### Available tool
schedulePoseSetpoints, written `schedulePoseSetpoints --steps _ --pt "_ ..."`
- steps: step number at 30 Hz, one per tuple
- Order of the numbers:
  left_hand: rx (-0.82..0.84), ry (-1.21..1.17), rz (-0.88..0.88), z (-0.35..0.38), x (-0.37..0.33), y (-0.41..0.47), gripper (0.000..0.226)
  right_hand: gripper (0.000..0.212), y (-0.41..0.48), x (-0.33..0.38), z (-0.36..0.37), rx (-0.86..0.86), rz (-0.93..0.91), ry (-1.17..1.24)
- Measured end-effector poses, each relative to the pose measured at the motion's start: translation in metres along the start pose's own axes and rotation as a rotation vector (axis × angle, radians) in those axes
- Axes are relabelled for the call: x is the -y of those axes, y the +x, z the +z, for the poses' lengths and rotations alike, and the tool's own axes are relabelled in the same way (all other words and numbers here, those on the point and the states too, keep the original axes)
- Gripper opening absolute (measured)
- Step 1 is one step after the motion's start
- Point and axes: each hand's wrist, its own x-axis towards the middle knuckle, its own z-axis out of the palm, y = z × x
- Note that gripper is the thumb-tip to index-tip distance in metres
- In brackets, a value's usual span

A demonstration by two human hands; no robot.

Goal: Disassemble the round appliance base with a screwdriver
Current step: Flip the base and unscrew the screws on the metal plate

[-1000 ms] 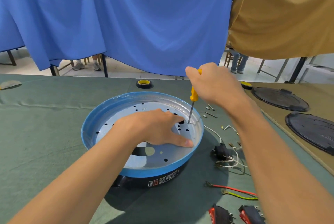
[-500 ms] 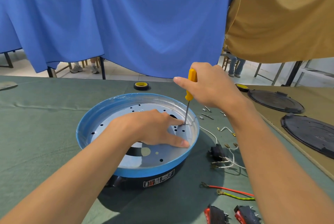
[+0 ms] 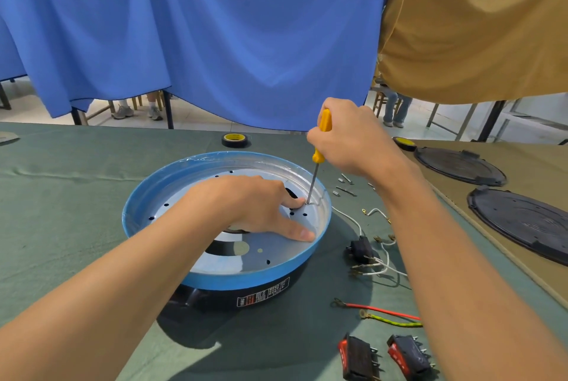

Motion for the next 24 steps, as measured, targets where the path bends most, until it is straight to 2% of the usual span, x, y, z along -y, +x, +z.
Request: schedulePoseSetpoints --steps 2,5,12,15,17,21,24 --pt "0.010 0.015 -0.010 -0.003 0.000 0.000 0.080 0.013 0.000 -0.001 -0.006 0.059 0.012 0.017" --pt "0.031 -0.013 0.001 -0.009 -0.002 -0.003 0.079 0.029 0.002 0.001 -0.022 0.196 0.011 -0.045" --pt "0.020 -0.018 0.004 -0.005 -0.001 -0.003 0.079 0.021 0.021 0.009 -0.053 0.601 -0.099 -0.188" --pt "0.027 -0.006 -0.004 -0.006 0.000 -0.003 0.078 0.049 0.030 0.013 -0.058 0.727 -0.025 -0.303" --pt "0.039 0.010 -0.006 -0.010 -0.002 -0.003 0.079 0.066 0.035 0.015 -0.056 0.715 0.009 -0.426" --pt "0.058 0.063 0.004 -0.016 -0.005 -0.002 0.079 0.048 0.041 0.012 -0.049 0.640 -0.079 -0.446" --pt "0.067 0.073 0.009 -0.018 -0.006 -0.002 0.078 0.030 0.043 0.009 -0.053 0.652 -0.123 -0.378"
